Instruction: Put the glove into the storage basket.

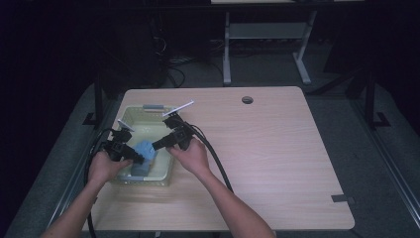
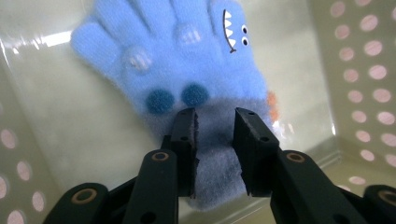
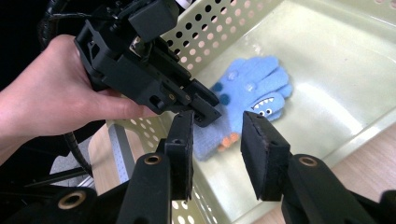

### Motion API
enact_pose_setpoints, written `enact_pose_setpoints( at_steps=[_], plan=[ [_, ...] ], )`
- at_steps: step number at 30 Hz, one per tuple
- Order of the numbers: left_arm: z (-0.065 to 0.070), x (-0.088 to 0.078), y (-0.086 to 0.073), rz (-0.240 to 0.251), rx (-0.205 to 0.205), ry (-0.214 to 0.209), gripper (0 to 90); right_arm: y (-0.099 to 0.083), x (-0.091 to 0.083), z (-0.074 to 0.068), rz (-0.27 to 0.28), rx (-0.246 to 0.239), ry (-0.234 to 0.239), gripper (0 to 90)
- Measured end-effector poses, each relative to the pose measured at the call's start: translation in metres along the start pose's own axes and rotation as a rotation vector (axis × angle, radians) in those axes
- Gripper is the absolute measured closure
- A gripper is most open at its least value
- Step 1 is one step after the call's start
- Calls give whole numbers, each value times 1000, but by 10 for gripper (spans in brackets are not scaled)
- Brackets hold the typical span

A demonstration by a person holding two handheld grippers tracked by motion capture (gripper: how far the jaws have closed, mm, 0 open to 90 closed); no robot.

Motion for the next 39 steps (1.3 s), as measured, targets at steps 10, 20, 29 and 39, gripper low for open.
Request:
enact_pose_setpoints(
  at_steps=[10, 20, 29, 39],
  plan=[
    [11, -33, 9, 191, -21, -122, 635, 3, -13, 5, 29, -3, -8, 619],
    [21, -43, 8, 248, 6, -202, 606, 1, -27, 10, 39, -11, -7, 582],
    [31, -52, 8, 309, 15, -271, 555, -1, -39, 20, 54, -13, -1, 536],
    [41, -55, 9, 327, 11, -299, 523, -7, -59, 28, 70, -1, 2, 501]
  ],
)
Point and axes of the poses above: each handheld gripper's, and its own axes: x roughly forward along the jaws, y roughly out of its top, z roughly to its right, the point moved 6 cm from there along x, roughly forward along the jaws, and after that the axes turned 9 degrees about -x, right-handed, at the moved point
